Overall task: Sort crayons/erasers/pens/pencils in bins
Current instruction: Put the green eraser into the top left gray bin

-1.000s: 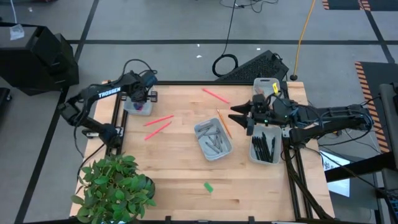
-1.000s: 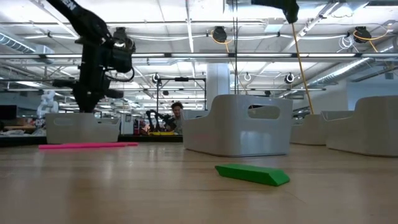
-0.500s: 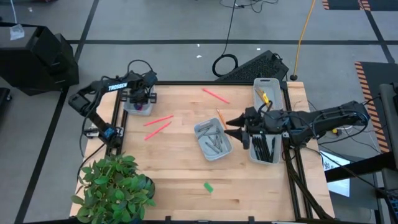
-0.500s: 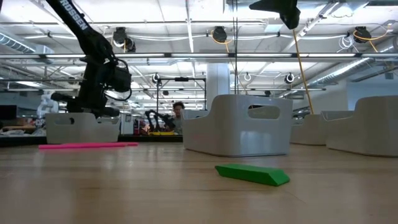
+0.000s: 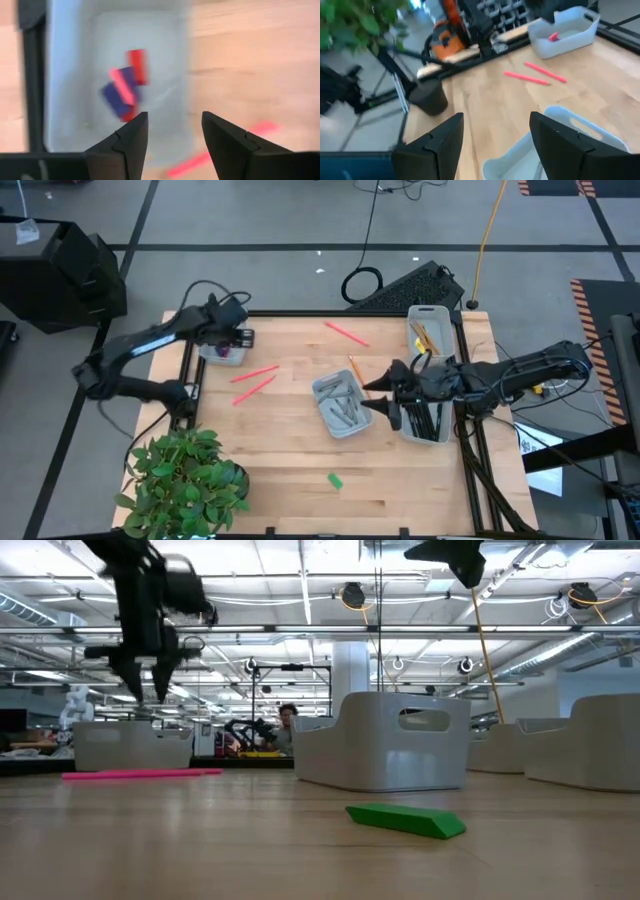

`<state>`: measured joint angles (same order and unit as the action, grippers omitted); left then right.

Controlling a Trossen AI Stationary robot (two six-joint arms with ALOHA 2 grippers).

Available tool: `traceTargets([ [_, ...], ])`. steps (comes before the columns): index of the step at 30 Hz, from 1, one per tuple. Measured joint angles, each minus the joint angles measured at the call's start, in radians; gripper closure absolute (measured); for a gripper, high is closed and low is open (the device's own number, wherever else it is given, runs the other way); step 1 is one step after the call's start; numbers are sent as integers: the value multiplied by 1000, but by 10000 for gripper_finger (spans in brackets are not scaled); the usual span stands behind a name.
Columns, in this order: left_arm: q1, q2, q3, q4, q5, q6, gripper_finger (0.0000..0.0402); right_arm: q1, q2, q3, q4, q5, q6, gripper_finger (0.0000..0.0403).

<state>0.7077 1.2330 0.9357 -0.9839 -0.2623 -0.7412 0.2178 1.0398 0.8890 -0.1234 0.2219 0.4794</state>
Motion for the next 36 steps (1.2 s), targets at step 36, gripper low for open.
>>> traceTargets([
  [36, -1050, -179, 1, 522, -140, -17, 211, 511, 1041, 673, -431, 383, 357, 200],
])
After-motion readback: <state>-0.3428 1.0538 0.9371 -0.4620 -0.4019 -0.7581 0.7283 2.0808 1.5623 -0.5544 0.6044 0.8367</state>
